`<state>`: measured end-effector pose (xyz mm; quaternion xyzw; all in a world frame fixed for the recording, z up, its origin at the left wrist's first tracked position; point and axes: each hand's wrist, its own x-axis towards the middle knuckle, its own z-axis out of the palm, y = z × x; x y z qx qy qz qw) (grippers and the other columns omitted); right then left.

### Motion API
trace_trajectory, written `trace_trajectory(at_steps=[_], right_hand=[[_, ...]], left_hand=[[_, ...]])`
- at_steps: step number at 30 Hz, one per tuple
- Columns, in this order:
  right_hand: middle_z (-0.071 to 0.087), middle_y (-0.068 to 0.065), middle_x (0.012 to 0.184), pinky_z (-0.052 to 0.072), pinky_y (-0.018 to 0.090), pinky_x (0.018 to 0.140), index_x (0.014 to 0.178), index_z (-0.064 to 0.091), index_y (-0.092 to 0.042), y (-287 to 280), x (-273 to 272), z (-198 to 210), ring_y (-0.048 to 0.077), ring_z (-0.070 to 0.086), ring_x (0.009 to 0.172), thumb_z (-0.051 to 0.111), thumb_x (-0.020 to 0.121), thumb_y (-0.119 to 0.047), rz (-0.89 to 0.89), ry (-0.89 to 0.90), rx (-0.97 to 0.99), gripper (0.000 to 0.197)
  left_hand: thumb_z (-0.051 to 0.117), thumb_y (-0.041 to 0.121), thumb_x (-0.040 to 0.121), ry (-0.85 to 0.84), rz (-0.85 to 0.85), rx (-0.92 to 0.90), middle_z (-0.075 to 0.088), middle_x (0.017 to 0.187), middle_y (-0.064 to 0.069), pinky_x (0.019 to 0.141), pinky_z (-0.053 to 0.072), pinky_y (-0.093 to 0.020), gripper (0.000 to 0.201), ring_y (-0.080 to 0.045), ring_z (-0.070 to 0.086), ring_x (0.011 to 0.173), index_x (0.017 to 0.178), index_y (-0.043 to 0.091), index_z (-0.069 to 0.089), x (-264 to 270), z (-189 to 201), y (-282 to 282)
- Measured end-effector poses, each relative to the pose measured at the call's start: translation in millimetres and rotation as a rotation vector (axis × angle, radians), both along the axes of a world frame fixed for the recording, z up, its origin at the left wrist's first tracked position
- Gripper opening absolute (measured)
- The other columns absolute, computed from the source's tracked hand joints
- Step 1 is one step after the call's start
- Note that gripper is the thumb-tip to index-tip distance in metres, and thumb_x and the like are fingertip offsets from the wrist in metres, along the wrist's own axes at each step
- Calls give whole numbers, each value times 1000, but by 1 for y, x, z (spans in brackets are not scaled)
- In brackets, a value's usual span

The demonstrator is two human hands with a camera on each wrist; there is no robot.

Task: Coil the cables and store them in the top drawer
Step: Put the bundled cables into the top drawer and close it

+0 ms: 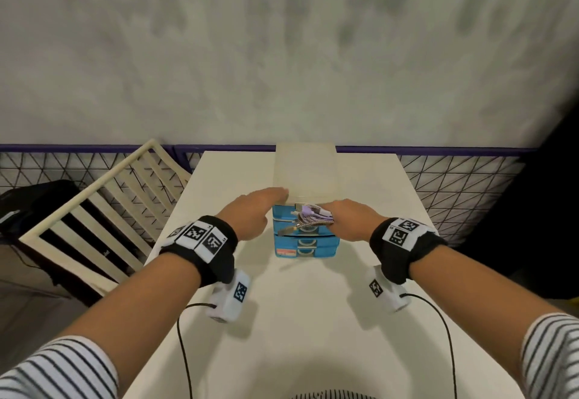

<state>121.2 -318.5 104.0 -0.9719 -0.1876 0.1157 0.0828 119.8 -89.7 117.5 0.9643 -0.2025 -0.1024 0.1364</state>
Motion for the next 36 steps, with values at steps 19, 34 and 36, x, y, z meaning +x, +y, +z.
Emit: trace_trajectory(at_steps=[19, 34, 36], right_hand=[[51, 1, 63, 36, 22, 42, 85, 59, -16, -1, -46, 24, 22, 50, 52, 52, 94, -20, -228, 272, 305, 12], [50, 14, 98, 42, 35, 98, 120, 58, -4, 42, -20, 69, 26, 47, 94, 52, 97, -20, -118, 326, -530, 29], [43, 14, 82, 42, 34, 88, 98, 49, -6, 51, -13, 68, 25, 39, 90, 54, 95, -17, -110, 350, -564, 13]], left_hand=[[36, -7, 89, 272, -107, -163, 8, 161, 5, 119, 15, -27, 40, -11, 8, 148, 93, 14, 70, 11, 0, 7], [44, -1, 92, 342, -56, -275, 2, 161, 12, 120, 18, -34, 38, -7, 6, 147, 83, 17, 77, 3, -1, 6], [44, -2, 92, 340, -65, -276, 2, 161, 12, 120, 17, -33, 41, -7, 5, 147, 80, 21, 76, 4, -2, 6]])
